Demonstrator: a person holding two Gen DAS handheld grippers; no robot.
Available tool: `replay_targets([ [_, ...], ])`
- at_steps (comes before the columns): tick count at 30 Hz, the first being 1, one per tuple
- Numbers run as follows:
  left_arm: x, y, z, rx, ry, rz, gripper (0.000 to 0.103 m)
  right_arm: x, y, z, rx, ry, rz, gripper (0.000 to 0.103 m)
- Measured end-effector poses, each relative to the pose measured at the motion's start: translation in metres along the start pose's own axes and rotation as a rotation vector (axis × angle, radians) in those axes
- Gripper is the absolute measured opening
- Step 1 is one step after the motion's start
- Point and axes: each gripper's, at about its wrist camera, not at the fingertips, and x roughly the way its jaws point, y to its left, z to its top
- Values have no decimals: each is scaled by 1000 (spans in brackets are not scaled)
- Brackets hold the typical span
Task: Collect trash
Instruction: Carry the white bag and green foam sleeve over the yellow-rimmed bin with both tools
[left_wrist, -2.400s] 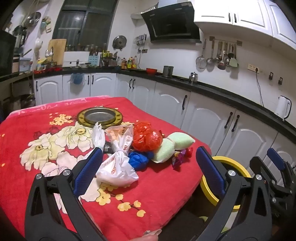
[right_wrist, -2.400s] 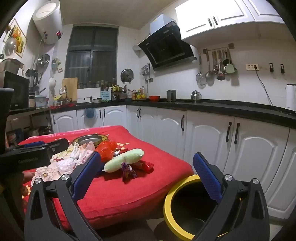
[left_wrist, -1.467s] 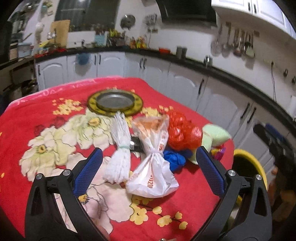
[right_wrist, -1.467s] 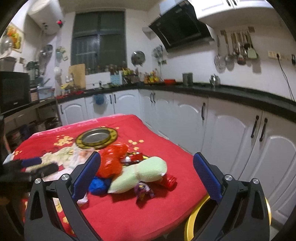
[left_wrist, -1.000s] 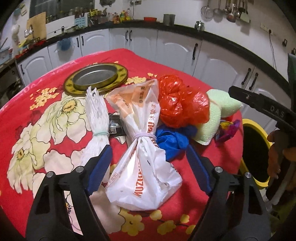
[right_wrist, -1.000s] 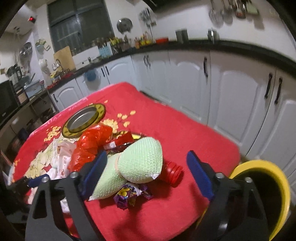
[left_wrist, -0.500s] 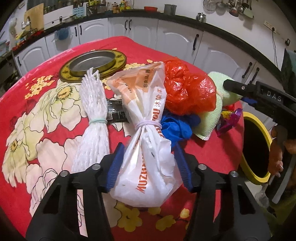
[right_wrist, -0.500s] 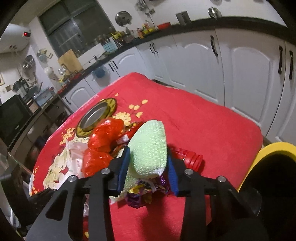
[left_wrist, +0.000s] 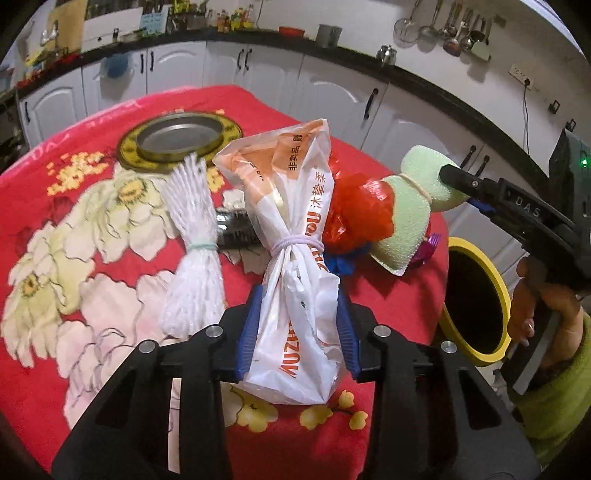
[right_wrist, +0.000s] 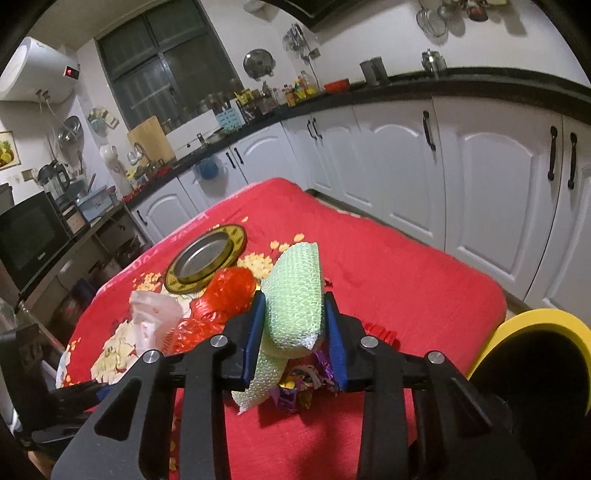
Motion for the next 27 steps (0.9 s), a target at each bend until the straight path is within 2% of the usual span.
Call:
replay_targets([
  [8, -32, 10, 9, -30, -99, 14, 30, -29, 1, 5, -14, -85, -10, 30],
  [13, -46, 7, 17, -38, -148, -5, 30, -53, -3, 10, -18, -145, -17, 30],
  [27, -45, -35, 27, 37, -176, -62, 29, -107, -34, 14, 25, -239, -51, 30],
])
